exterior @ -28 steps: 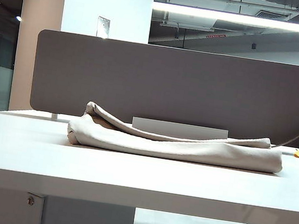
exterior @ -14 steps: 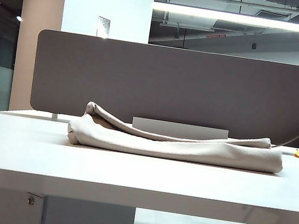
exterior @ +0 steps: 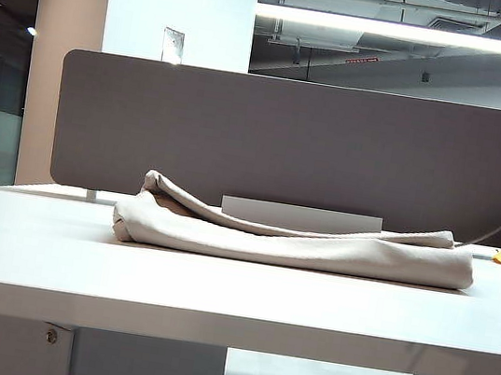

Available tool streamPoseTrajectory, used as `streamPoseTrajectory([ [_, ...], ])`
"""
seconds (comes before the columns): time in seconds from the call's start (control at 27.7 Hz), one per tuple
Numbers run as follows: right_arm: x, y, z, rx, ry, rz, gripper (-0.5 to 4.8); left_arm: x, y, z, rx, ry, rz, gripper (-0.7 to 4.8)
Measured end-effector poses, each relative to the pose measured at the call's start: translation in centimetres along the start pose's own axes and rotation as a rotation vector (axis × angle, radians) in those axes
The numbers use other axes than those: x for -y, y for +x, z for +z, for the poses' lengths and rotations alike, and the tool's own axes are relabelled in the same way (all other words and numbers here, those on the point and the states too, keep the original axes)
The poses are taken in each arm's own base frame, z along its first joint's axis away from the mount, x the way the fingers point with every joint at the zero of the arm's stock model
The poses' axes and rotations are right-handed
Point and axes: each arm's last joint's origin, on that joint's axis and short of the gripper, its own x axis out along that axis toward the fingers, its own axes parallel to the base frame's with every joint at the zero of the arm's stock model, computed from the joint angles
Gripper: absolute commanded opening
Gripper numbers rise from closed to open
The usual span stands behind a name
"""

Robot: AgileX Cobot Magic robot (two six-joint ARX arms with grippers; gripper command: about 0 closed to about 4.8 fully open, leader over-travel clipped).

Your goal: Fold the bottom side of the T-shirt horizontally towards the center, about one-third of the way, then fold the sleeve back towards the center, creating a straight line along the edge of the T-shirt, and finally fold the bottom of the T-shirt up towards the top, creating a neat rectangle.

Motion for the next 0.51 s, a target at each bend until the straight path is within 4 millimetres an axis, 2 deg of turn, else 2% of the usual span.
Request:
streamPoseTrajectory([
  [0.22,-0.9,-0.8,0.8,0.144,-0.126,0.008,-0.01,0.0,0.0,0.0,0.000,0.000,0.000,-0.04],
  [0.36,-1.6,-1.5,1.4,0.281,-0.235,-0.072,-0.01,0.0,0.0,0.0,0.000,0.000,0.000,-0.04],
  [0.51,-1.5,-1.9,1.7,0.347,-0.251,-0.179,-0.01,0.0,0.0,0.0,-0.001,0.000,0.000,-0.04],
])
